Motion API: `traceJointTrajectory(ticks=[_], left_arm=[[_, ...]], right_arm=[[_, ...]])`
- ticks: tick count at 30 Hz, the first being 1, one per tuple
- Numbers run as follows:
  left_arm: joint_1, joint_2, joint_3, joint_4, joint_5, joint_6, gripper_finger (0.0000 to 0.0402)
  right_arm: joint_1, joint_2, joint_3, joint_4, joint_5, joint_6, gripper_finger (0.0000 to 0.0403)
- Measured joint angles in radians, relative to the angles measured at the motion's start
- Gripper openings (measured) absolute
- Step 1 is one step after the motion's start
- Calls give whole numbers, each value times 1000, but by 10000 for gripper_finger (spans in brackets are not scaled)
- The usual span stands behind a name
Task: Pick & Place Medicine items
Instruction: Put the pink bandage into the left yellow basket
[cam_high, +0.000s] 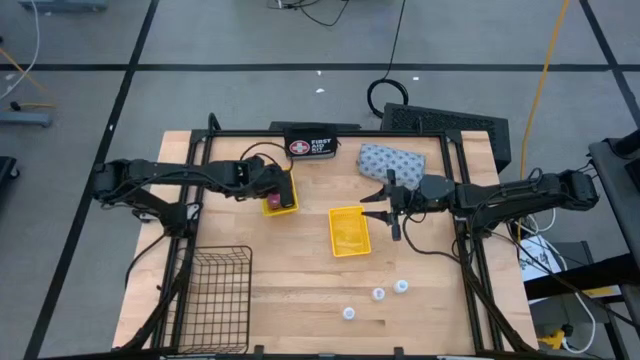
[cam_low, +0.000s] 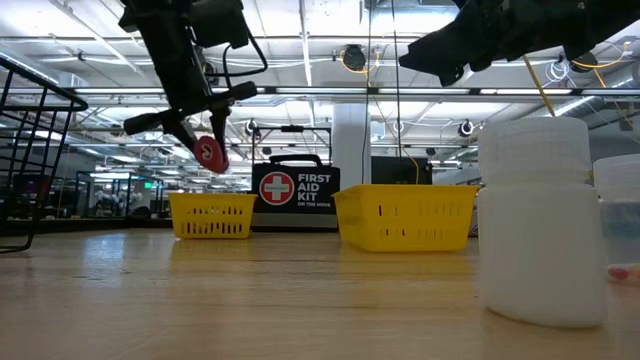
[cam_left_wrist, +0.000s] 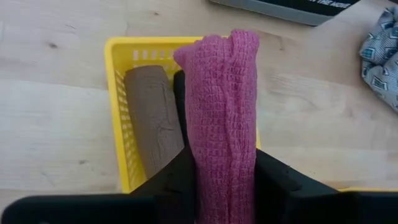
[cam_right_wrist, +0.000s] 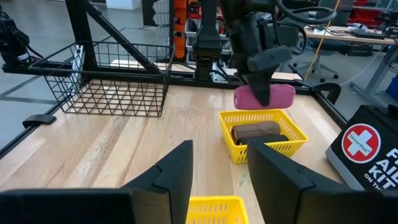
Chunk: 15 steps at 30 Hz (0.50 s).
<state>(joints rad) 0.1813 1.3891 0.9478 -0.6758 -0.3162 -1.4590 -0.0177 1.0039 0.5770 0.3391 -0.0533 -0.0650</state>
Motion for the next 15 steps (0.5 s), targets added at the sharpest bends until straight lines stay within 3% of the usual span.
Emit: traceJointTrajectory(ticks=[15], left_arm=[[1, 0, 0, 5, -79, 59, 211]], right_arm=[[0, 0, 0, -9, 0, -3, 135]])
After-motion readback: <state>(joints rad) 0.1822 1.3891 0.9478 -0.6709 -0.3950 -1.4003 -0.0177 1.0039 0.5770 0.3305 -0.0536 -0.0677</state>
